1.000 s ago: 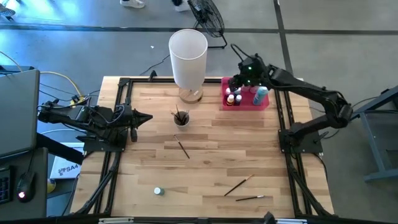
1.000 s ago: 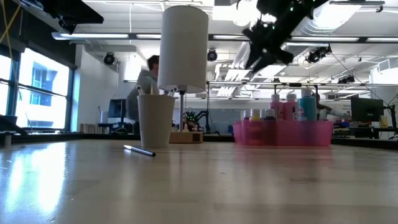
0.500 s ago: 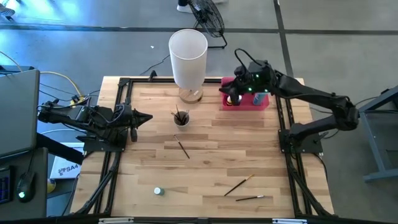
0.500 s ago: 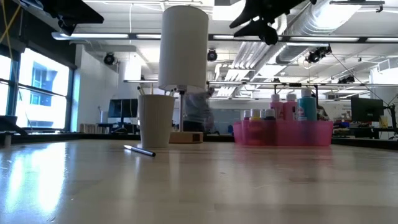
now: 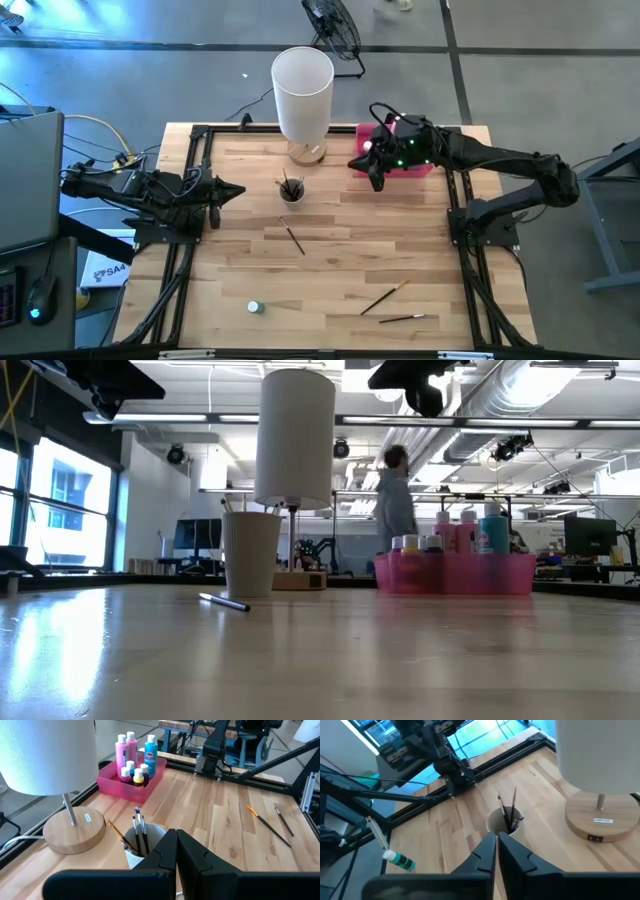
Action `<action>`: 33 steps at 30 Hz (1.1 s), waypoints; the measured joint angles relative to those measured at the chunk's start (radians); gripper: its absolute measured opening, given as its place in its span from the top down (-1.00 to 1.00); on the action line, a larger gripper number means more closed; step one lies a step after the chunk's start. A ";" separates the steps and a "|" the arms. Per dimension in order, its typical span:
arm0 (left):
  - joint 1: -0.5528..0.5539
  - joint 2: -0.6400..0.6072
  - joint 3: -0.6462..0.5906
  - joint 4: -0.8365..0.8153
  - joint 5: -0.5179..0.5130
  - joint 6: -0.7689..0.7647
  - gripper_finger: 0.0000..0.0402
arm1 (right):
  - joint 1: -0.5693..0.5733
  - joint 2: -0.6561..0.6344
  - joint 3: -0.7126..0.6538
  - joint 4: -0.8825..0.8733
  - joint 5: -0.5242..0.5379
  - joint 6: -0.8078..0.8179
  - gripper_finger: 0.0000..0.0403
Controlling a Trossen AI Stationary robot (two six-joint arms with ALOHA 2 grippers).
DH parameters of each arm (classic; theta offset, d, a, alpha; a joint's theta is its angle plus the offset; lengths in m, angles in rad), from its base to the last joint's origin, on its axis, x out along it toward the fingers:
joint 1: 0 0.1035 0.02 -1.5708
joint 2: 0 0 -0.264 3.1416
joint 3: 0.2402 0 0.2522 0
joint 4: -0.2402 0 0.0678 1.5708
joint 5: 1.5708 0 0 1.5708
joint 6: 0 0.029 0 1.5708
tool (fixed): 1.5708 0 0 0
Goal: Pick & Place Paint Supplies
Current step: Put the golden paint brush into the white cup
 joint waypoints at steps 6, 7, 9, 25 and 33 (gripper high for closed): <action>0.000 0.000 0.000 0.001 0.000 -0.024 1.00 | 0.040 0.000 0.000 0.000 -0.004 0.000 0.91; 0.000 0.000 0.000 0.001 -0.001 -0.037 1.00 | 0.046 0.000 0.000 0.000 -0.004 0.000 0.91; 0.000 0.000 0.000 0.001 -0.001 -0.068 1.00 | 0.057 0.000 0.000 0.001 -0.001 0.000 0.91; 0.000 0.000 0.000 0.039 0.000 -0.300 1.00 | 0.093 0.000 0.000 0.098 0.004 -0.040 0.93; 0.000 0.000 0.000 0.039 -0.003 -0.278 0.99 | 0.097 0.045 0.000 0.137 -0.012 -0.016 0.90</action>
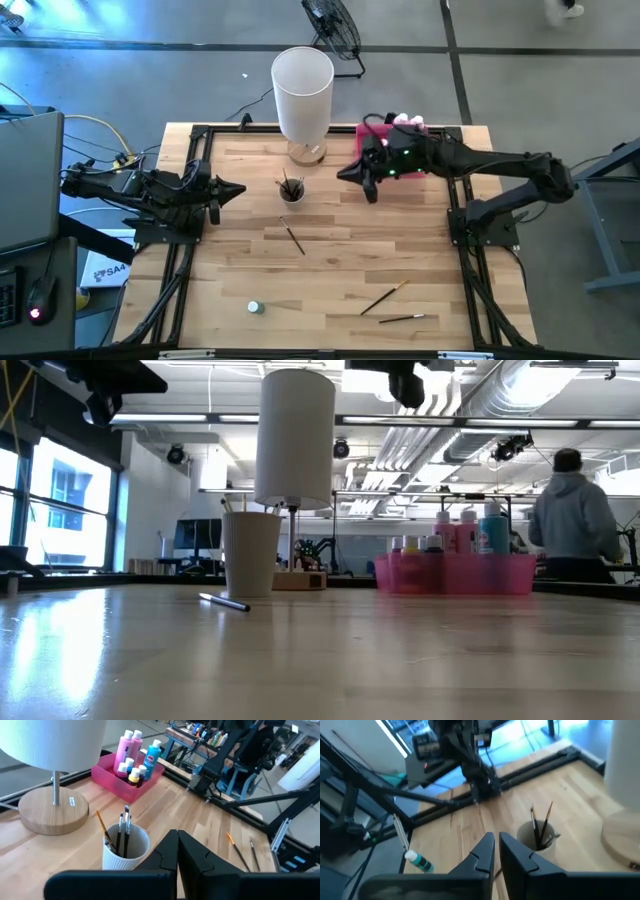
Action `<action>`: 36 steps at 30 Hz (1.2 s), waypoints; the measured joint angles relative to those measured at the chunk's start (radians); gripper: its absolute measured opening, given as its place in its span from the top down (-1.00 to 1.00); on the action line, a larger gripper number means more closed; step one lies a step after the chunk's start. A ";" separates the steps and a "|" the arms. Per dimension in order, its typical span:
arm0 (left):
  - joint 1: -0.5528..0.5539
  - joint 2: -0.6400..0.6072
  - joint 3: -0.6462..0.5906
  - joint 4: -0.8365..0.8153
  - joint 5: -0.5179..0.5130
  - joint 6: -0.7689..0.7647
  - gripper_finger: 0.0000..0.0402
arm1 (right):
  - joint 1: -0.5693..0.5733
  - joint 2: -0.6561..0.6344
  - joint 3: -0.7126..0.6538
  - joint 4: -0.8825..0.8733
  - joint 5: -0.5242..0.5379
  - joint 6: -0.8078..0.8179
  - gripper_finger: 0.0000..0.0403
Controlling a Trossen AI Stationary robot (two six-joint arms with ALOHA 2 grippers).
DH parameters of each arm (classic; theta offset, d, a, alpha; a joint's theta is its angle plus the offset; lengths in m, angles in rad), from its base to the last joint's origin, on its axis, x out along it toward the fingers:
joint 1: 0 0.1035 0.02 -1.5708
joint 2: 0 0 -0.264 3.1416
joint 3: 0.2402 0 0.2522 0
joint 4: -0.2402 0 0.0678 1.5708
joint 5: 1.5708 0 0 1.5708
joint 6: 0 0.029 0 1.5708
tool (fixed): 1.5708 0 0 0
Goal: Pick & Place Paint Supplies
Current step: Put the golden paint brush into the white cup
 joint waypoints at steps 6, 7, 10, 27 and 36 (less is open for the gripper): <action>0.000 0.007 0.000 0.000 -0.004 0.025 0.80 | 0.058 0.111 -0.001 0.033 -0.008 -0.008 0.64; 0.000 0.007 0.000 0.000 -0.004 0.025 0.76 | 0.068 0.127 -0.002 0.045 -0.012 -0.005 0.58; 0.000 0.006 0.000 0.000 0.010 0.024 0.68 | 0.096 0.157 -0.002 0.066 -0.017 -0.001 0.44; 0.000 0.004 0.000 -0.102 0.137 0.054 0.65 | 0.268 0.215 0.000 -0.179 -0.031 0.721 0.66; 0.000 0.005 0.000 -0.105 0.137 0.081 0.65 | 0.430 0.215 0.000 -0.525 -0.091 1.226 0.79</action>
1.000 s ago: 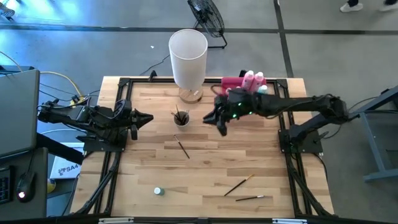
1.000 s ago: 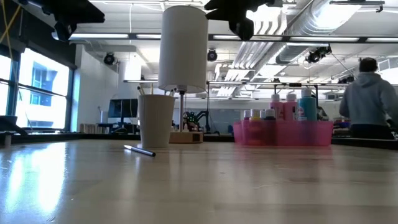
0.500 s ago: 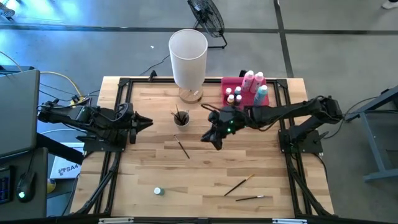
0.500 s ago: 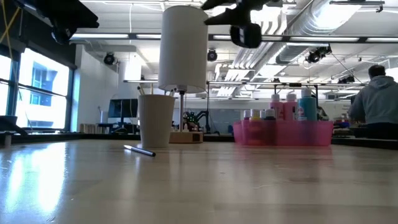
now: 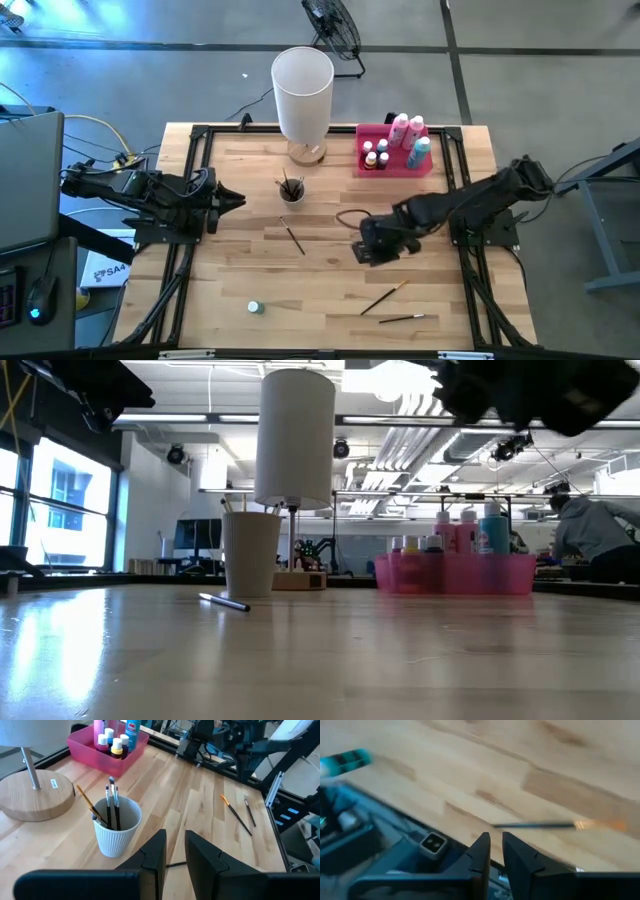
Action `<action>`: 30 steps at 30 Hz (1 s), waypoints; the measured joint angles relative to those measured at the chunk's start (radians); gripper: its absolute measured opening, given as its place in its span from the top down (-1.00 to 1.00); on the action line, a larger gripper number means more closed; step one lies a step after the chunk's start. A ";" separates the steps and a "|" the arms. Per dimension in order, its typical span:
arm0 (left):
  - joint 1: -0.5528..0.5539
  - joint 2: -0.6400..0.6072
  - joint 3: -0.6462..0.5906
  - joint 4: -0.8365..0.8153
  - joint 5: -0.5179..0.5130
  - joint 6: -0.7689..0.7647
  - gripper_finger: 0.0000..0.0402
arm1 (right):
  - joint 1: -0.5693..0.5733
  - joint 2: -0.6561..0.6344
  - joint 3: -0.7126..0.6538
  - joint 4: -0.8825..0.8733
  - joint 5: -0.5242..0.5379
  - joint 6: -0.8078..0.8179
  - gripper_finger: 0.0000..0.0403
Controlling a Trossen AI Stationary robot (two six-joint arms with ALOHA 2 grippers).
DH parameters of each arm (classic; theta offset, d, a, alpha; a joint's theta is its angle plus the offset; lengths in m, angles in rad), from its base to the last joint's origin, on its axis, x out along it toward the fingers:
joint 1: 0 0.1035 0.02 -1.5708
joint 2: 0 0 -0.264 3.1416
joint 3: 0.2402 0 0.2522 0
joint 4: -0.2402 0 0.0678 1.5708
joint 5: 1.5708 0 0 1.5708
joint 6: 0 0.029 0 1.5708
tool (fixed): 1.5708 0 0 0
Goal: Pick & Place Paint Supplies
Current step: Put the golden paint brush into the white cup
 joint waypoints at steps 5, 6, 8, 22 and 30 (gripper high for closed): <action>0.000 0.000 0.000 0.000 0.000 -0.001 0.65 | 0.084 -0.006 0.000 -0.107 0.128 0.174 0.90; 0.000 0.000 0.000 0.000 0.000 -0.001 0.65 | 0.101 -0.011 0.000 -0.123 0.164 0.208 0.93; 0.000 0.000 0.000 0.000 -0.003 -0.001 0.65 | 0.142 -0.028 0.000 -0.151 0.235 0.270 0.97; 0.000 0.000 0.000 0.000 -0.040 -0.011 0.65 | 0.433 -0.072 0.000 -0.403 0.617 0.801 0.98; 0.000 0.000 0.000 0.000 -0.043 -0.003 0.65 | 0.434 -0.065 0.000 -0.360 0.599 0.669 0.98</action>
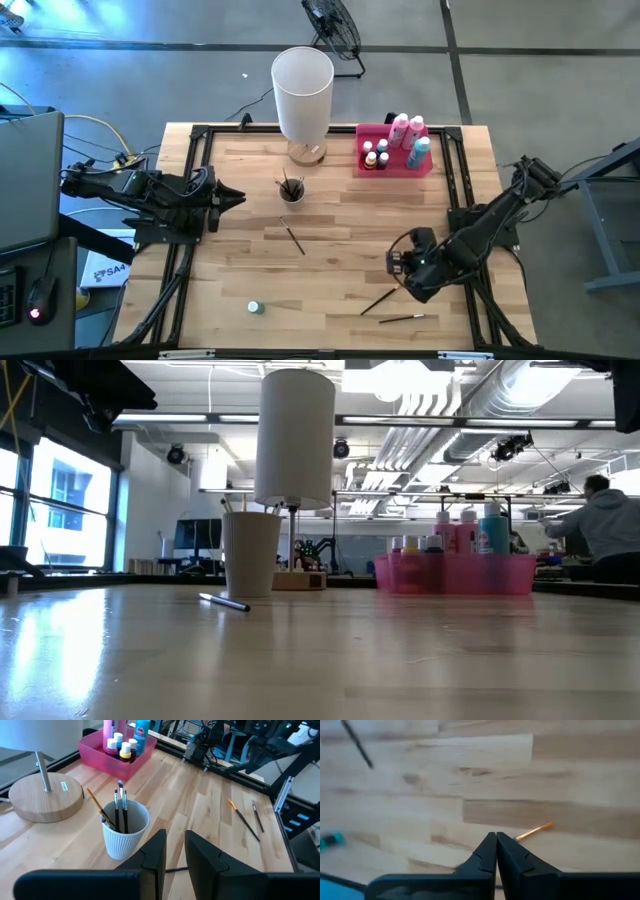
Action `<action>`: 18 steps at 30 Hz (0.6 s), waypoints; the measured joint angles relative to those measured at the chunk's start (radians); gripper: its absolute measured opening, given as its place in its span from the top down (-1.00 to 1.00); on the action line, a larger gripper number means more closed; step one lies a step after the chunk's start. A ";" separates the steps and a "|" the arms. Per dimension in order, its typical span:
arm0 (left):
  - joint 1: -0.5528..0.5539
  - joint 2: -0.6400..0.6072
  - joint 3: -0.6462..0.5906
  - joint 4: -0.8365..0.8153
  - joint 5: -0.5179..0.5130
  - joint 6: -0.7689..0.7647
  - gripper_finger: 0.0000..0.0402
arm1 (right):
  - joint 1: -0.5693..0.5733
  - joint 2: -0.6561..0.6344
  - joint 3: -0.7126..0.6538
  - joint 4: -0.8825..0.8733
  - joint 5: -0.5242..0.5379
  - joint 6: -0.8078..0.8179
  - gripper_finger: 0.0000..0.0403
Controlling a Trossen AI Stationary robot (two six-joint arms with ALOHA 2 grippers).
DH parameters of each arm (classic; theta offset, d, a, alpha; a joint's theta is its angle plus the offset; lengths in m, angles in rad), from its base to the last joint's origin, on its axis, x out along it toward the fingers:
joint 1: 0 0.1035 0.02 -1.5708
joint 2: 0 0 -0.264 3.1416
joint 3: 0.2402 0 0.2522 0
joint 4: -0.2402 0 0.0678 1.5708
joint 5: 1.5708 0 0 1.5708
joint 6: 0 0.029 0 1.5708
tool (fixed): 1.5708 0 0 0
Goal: Pick & Place Paint Supplies
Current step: Put the golden paint brush into the white cup
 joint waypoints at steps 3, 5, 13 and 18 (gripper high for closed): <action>0.000 0.000 0.000 0.000 0.000 0.038 0.65 | 0.000 0.000 0.000 -0.006 -0.026 -0.219 0.98; 0.000 0.000 0.000 0.000 -0.005 0.062 0.65 | -0.005 0.000 0.000 -0.004 -0.085 -0.427 0.98; 0.000 0.000 0.000 0.000 -0.018 0.083 0.65 | -0.035 0.048 0.000 0.011 -0.318 -0.970 0.98; 0.000 0.000 0.000 0.000 -0.018 0.082 0.65 | -0.057 0.131 0.000 0.043 -0.420 -0.922 0.98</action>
